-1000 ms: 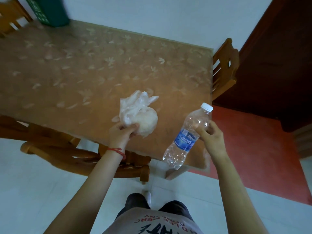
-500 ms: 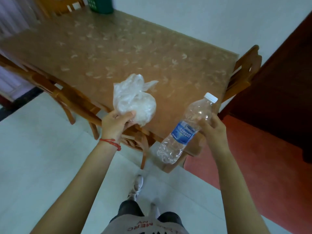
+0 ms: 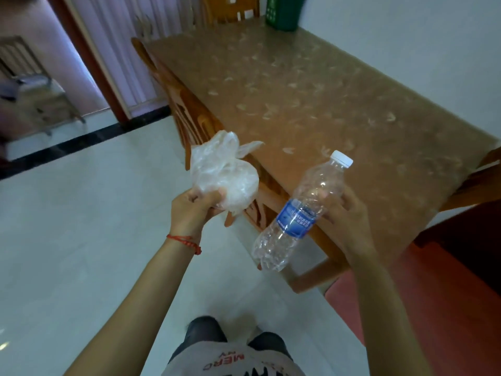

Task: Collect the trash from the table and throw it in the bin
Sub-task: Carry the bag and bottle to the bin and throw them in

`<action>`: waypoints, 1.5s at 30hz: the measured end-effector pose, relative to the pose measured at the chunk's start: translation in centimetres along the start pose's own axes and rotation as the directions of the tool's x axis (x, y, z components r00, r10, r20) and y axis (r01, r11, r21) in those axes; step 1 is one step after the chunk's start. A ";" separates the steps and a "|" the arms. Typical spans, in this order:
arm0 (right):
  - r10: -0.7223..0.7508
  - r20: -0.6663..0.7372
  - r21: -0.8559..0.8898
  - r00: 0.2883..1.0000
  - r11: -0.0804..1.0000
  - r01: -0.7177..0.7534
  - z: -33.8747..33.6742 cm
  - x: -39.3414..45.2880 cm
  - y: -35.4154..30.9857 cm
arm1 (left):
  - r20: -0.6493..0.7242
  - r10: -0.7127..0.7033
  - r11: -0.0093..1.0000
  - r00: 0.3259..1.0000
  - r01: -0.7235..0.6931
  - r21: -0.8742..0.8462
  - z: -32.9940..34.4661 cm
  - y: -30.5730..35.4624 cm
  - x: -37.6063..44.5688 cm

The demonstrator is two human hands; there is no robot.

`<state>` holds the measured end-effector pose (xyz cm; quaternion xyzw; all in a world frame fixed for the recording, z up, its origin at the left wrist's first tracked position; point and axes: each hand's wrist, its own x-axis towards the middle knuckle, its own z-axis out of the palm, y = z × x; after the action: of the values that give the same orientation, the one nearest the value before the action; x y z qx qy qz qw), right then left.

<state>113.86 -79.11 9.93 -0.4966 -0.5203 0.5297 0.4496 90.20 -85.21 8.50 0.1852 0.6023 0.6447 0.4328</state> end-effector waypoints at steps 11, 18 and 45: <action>0.032 0.357 -0.022 0.934 0.999 -0.025 18.4 -0.1 0.4 | -0.369 0.020 0.998 0.929 -0.039 -0.044 -17.0 3.0 0.1; 0.042 0.547 -0.040 0.836 0.999 -0.024 29.3 -0.5 1.2 | -0.525 0.029 0.994 0.851 -0.079 -0.073 -26.4 4.0 -0.3; 0.090 0.660 -0.120 0.746 0.993 -0.014 55.6 20.2 3.3 | -0.654 -0.004 0.989 0.756 -0.095 -0.116 -36.6 12.1 25.3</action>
<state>56.62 -65.07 3.58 -0.3133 -0.6597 0.6553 0.1930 44.26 -86.73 5.13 -0.0676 0.6632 0.7201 0.1923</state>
